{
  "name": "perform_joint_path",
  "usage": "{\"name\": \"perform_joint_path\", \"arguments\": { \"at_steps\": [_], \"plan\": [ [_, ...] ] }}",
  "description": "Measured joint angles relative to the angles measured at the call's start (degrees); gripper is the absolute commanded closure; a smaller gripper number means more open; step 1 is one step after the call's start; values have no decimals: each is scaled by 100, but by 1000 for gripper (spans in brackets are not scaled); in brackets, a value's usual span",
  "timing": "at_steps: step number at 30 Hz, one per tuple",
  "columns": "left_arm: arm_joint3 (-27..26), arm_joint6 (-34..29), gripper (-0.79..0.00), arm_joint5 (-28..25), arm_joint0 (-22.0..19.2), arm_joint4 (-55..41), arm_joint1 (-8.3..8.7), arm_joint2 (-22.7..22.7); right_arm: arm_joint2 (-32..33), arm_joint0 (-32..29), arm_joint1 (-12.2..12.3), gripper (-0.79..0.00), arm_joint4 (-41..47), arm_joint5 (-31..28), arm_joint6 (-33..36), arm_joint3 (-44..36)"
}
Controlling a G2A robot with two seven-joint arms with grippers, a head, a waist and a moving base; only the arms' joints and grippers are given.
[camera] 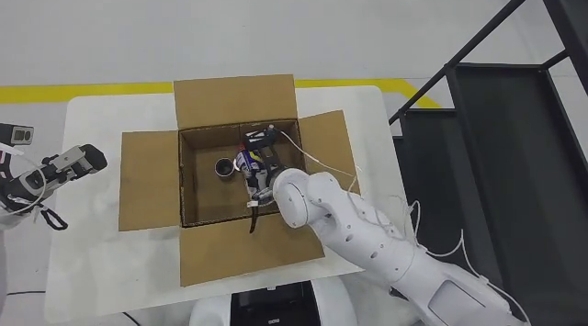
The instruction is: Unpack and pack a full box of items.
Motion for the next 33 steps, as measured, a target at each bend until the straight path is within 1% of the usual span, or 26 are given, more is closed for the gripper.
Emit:
{"name": "perform_joint_path", "arguments": {
  "at_steps": [4, 7, 10, 11, 12, 13, 22, 33],
  "plan": [
    [0, 0, -785, 0, 0, 0, 0, 0, 219, -281, 74, 0, -95, -149, 61, -276],
    [0, 0, -785, 0, 0, 0, 0, 0, 278, -385, 89, 0, -58, -312, 125, -136],
    [0, 0, -785, 0, 0, 0, 0, 0, 267, -401, 61, 0, 83, -458, 35, 20],
    [0, 0, -785, 0, 0, 0, 0, 0, 259, -390, 45, -114, 138, -492, -18, 71],
    [0, 0, -785, 0, 0, 0, 0, 0, 252, -378, 32, -634, 185, -513, -57, 103],
    [0, 0, -785, 0, 0, 0, 0, 0, 245, -361, 18, -785, 227, -529, -96, 134],
    [0, 0, -785, 0, 0, 0, 0, 0, -47, 0, -147, -785, 111, -624, -307, 681],
    [0, 0, -785, 0, 0, 0, 0, 0, -438, 361, -438, -785, 465, -761, -481, 1561]
  ]
}}
